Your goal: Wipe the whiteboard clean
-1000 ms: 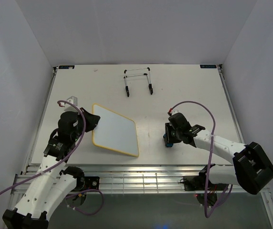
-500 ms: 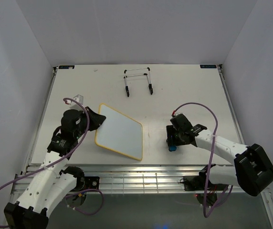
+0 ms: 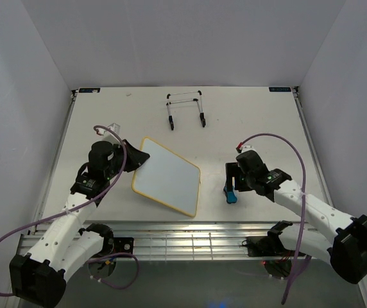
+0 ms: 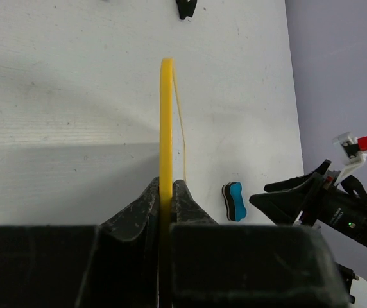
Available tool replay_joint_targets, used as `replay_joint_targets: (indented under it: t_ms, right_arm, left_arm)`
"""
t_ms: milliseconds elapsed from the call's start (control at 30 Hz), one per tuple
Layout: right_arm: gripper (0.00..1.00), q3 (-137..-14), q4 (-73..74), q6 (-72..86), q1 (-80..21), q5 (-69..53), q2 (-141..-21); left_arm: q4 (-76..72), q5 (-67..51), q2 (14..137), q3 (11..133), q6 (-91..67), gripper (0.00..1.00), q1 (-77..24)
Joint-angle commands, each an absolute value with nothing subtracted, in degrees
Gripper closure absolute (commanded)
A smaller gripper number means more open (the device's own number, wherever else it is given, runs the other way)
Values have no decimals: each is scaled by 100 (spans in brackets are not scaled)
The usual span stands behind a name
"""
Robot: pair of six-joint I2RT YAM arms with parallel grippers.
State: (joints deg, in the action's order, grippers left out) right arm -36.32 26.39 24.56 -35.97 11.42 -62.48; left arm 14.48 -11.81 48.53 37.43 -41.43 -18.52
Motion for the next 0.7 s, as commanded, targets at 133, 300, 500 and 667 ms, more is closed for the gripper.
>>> replay_joint_targets:
  t_ms: [133,300,500,667]
  right_arm:
    - [23,-3762,2900,2145,-3217,1151,-5011]
    - [22,-3797,3085,2004,-3015,1037,-4606]
    - [21,-3850,3146,1890,-2918,836,-4509]
    - [20,-3876,3146,1828,-2883,791,-4412]
  left_arm:
    - [685,-1310,4720,3849,-4149,100,-1872]
    - [774,-1204,5001,4166,-4069,100,-1872]
    - [615,-1476,5439,4429,-4368,100,-1872]
    - [361,-1564,5704,4675,-4605,100,-1846]
